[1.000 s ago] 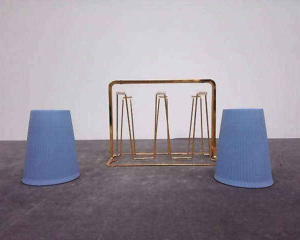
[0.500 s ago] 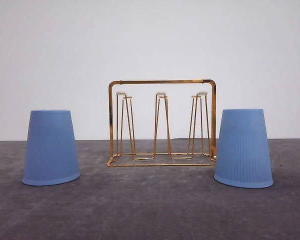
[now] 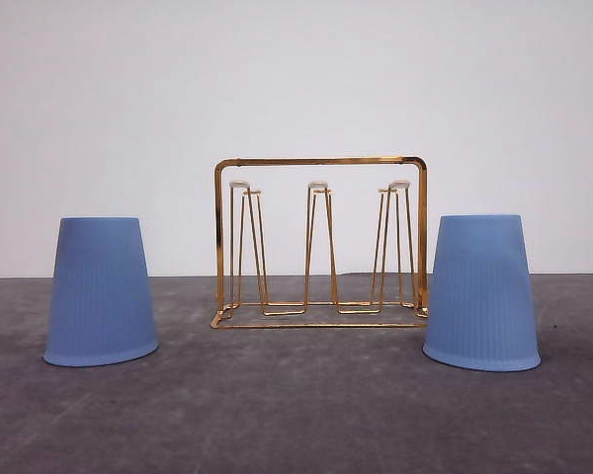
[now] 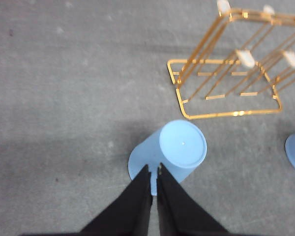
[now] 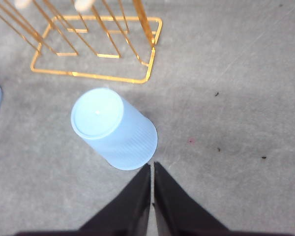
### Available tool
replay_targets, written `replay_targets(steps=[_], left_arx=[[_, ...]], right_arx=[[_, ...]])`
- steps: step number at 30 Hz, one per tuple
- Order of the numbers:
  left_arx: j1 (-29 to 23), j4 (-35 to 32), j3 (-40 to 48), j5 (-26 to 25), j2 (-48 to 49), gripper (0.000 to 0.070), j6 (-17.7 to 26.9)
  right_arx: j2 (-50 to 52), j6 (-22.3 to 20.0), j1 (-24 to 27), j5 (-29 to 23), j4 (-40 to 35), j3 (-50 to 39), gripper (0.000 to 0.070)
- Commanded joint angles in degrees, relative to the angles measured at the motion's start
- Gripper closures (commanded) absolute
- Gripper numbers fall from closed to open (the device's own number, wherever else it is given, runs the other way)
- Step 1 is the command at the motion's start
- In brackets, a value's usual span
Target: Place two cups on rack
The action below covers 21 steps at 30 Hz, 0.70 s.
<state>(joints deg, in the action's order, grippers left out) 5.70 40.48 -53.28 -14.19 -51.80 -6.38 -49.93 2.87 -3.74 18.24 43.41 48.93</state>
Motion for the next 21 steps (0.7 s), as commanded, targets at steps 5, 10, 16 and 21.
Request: replay_targets(steps=[5, 10, 16, 21], left_arx=[[0.86, 1.21, -0.68, -0.38, -2.46, 0.0522, 1.67], [1.26, 1.96, -0.68, -0.49, -2.59, 0.0150, 1.65], [3.58, 0.62, -0.68, -0.50, -2.96, 0.0142, -0.22], [8.66, -4.75, -0.68, -0.36, -5.98, 0.0140, -0.74]], right_arx=[[-0.53, -1.93, -0.27, 0.21, -0.30, 0.59, 0.0644], [-0.55, -2.32, -0.27, 0.94, 0.86, 0.59, 0.0198], [-0.55, -2.29, -0.27, 1.90, 1.01, 0.59, 0.0111], [-0.55, -2.29, -0.27, 3.70, 1.04, 0.59, 0.0108]])
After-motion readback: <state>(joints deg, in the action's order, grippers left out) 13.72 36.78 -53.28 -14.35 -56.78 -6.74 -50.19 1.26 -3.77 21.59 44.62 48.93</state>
